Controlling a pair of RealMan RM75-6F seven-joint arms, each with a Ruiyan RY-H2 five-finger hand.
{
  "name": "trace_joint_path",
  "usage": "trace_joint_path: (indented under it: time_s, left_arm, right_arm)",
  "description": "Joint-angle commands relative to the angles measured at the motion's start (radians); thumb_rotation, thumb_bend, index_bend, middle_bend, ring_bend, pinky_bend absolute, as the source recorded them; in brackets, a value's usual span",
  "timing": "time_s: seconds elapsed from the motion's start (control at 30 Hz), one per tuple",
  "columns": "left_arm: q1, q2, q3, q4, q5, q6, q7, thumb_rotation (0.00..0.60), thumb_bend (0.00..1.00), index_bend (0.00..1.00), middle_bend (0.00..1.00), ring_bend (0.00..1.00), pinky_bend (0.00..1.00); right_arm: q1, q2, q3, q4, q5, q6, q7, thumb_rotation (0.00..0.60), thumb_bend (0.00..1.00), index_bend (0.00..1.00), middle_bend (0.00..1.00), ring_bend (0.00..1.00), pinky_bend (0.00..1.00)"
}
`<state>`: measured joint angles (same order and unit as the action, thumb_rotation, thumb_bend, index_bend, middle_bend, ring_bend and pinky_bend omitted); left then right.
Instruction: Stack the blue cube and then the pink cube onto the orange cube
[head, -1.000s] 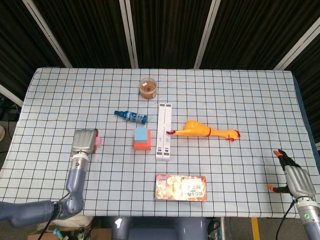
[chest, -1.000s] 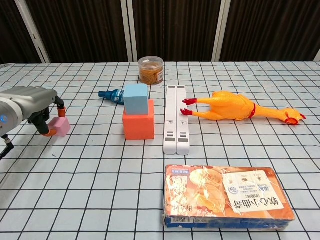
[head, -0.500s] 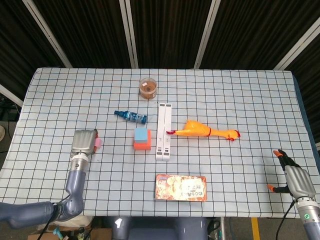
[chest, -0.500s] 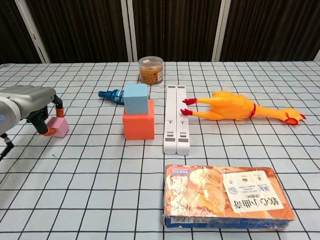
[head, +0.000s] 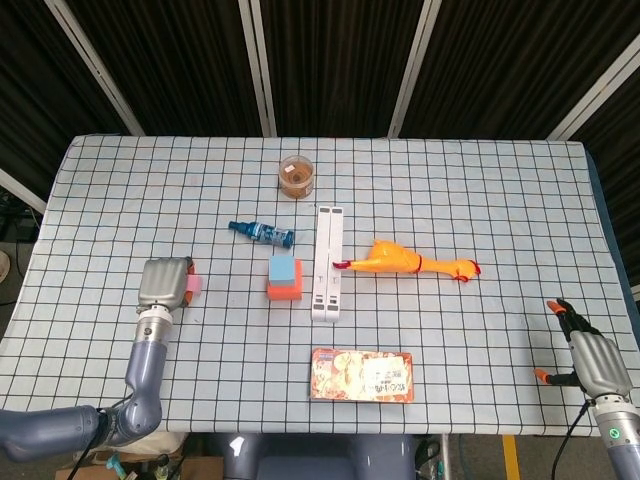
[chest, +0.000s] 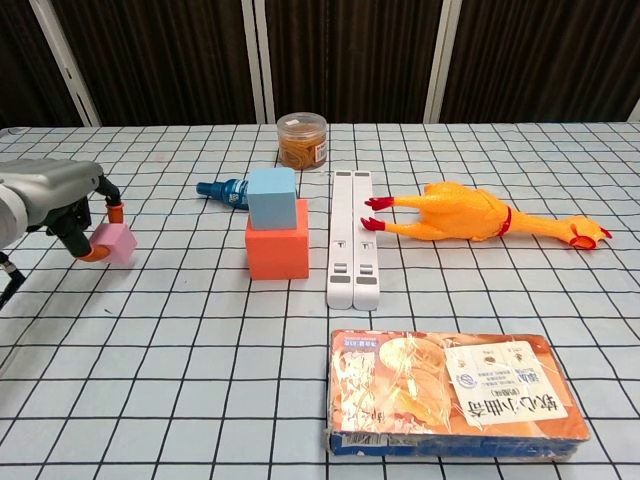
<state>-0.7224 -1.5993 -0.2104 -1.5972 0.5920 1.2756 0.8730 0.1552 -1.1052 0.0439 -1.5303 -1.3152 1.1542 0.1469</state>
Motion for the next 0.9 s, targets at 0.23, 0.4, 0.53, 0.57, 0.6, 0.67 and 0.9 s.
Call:
trace_joint_path:
  time_s: [0.23, 0.4, 0.53, 0.57, 0.6, 0.67, 0.9]
  left_arm:
    - [-0.031, 0.052, -0.092, -0.225, -0.041, 0.186, 0.108, 0.6, 0.41, 0.47, 0.95, 0.77, 0.78]
    - [-0.081, 0.037, -0.182, -0.333, -0.082, 0.292, 0.172, 0.6, 0.41, 0.47, 0.95, 0.77, 0.78]
    - [-0.121, 0.01, -0.25, -0.393, -0.142, 0.337, 0.203, 0.6, 0.41, 0.47, 0.95, 0.77, 0.78]
    - [-0.131, 0.004, -0.268, -0.402, -0.163, 0.343, 0.209, 0.6, 0.41, 0.47, 0.95, 0.77, 0.78]
    - [-0.146, -0.005, -0.29, -0.41, -0.194, 0.35, 0.222, 0.6, 0.41, 0.48, 0.95, 0.77, 0.78]
    - [-0.175, -0.023, -0.332, -0.415, -0.252, 0.36, 0.237, 0.6, 0.41, 0.48, 0.95, 0.77, 0.78]
    - [-0.264, -0.08, -0.4, -0.384, -0.365, 0.382, 0.268, 0.6, 0.41, 0.48, 0.95, 0.77, 0.78]
  right_arm:
    - [-0.001, 0.003, 0.0, -0.005, -0.004, 0.005, 0.002, 0.6, 0.04, 0.07, 0.05, 0.15, 0.25]
    - [-0.002, 0.006, -0.001, -0.006, -0.009, 0.008, 0.01, 0.6, 0.04, 0.07, 0.05, 0.15, 0.25]
    - [-0.003, 0.009, -0.001, -0.006, -0.012, 0.009, 0.018, 0.6, 0.04, 0.07, 0.05, 0.15, 0.25]
    - [-0.004, 0.009, -0.001, -0.006, -0.012, 0.009, 0.02, 0.6, 0.04, 0.07, 0.05, 0.15, 0.25]
    - [-0.004, 0.011, -0.001, -0.006, -0.013, 0.01, 0.023, 0.6, 0.04, 0.07, 0.05, 0.15, 0.25]
    - [-0.005, 0.013, -0.002, -0.007, -0.017, 0.012, 0.03, 0.6, 0.04, 0.07, 0.05, 0.15, 0.25]
    - [-0.004, 0.013, -0.003, 0.001, -0.021, 0.008, 0.046, 0.6, 0.04, 0.07, 0.05, 0.15, 0.25]
